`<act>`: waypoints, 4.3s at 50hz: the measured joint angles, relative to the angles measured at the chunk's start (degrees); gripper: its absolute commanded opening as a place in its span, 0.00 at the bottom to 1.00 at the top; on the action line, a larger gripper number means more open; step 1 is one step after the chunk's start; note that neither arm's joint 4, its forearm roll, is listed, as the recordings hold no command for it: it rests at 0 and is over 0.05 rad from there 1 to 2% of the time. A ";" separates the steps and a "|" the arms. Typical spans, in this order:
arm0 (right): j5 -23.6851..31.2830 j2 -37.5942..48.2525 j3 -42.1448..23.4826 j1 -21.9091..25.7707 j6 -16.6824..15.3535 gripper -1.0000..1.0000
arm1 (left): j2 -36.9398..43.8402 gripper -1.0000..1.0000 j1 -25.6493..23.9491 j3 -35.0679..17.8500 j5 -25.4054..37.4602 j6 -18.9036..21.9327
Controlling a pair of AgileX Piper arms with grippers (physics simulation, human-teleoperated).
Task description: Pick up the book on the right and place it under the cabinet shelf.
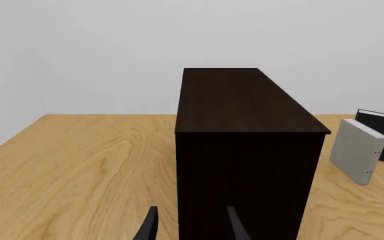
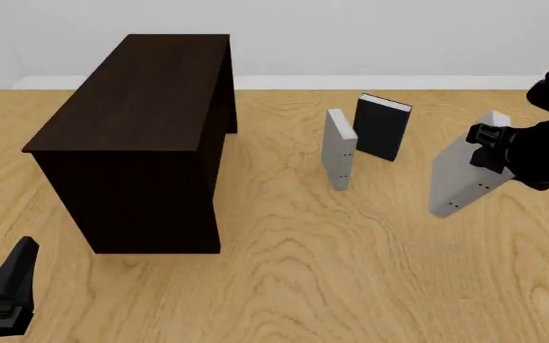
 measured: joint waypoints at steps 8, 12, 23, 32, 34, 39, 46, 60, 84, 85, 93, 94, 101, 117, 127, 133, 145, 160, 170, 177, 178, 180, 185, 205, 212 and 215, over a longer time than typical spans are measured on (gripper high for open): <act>1.52 -0.83 -4.75 0.58 0.97 0.00 | 0.00 1.00 0.00 0.00 0.00 0.00; 1.86 -1.20 -6.78 1.40 1.90 0.00 | 0.00 1.00 0.00 0.00 0.00 0.00; 1.16 -2.86 -11.23 6.11 4.94 0.00 | 0.00 1.00 0.00 0.00 0.00 0.00; -1.63 -4.20 -10.62 10.33 9.41 0.00 | 0.00 1.00 0.00 0.00 0.00 0.00; -2.35 -4.36 -10.29 11.29 10.47 0.00 | 0.00 1.00 0.00 0.00 0.00 0.00; -4.47 -4.63 -9.18 13.77 13.57 0.00 | 0.00 1.00 0.00 0.00 0.00 0.00; -8.47 -4.51 -7.07 16.92 17.71 0.00 | 0.00 1.00 0.00 0.00 0.00 0.00; -15.62 -3.17 -4.18 21.58 23.05 0.00 | 0.00 1.00 0.00 0.00 0.00 0.00; -31.15 0.78 4.68 26.25 31.99 0.00 | 0.00 1.00 0.00 0.00 0.00 0.00; -31.74 1.02 4.99 26.52 32.26 0.00 | 0.00 1.00 0.00 0.00 0.00 0.00; -35.77 2.70 7.19 28.63 33.89 0.00 | 0.00 1.00 0.00 0.00 0.00 0.00; -36.20 2.89 7.43 28.87 34.05 0.00 | 0.00 1.00 0.00 0.00 0.00 0.00; -39.05 4.10 8.90 30.32 34.77 0.00 | 0.00 1.00 0.00 0.00 0.00 0.00; -46.83 7.53 12.26 29.79 36.13 0.00 | 0.00 1.00 0.00 0.00 0.00 0.00; -51.66 10.41 13.87 28.77 37.15 0.00 | 0.00 1.00 0.00 0.00 0.00 0.00; -54.39 12.16 14.99 28.77 37.82 0.00 | 0.00 1.00 0.00 0.00 0.00 0.00; -58.97 15.52 16.53 29.19 38.89 0.00 | 0.00 1.00 0.00 0.00 0.00 0.00; -63.72 19.61 17.14 29.40 39.76 0.00 | 0.00 1.00 0.00 0.00 0.00 0.00; -67.74 23.02 17.25 29.60 41.38 0.00 | 0.00 1.00 0.00 0.00 0.00 0.00; -69.77 25.13 16.98 30.03 42.19 0.00 | 0.00 1.00 0.00 0.00 0.00 0.00; -69.98 25.39 16.92 30.08 42.27 0.00 | 0.00 1.00 0.00 0.00 0.00 0.00; -70.37 25.86 16.80 30.16 42.44 0.00 | 0.00 1.00 0.00 0.00 0.00 0.00; -71.32 27.00 16.55 30.32 42.79 0.00 | 0.00 1.00 0.00 0.00 0.00 0.00; -74.30 31.63 14.86 30.98 43.35 0.00 | 0.00 1.00 0.00 0.00 0.00 0.00; -75.07 33.24 14.12 31.55 43.47 0.00 | 0.00 1.00 0.00 0.00 0.00 0.00; -75.37 33.81 13.79 31.89 43.56 0.00 | 0.00 1.00 0.00 0.00 0.00 0.00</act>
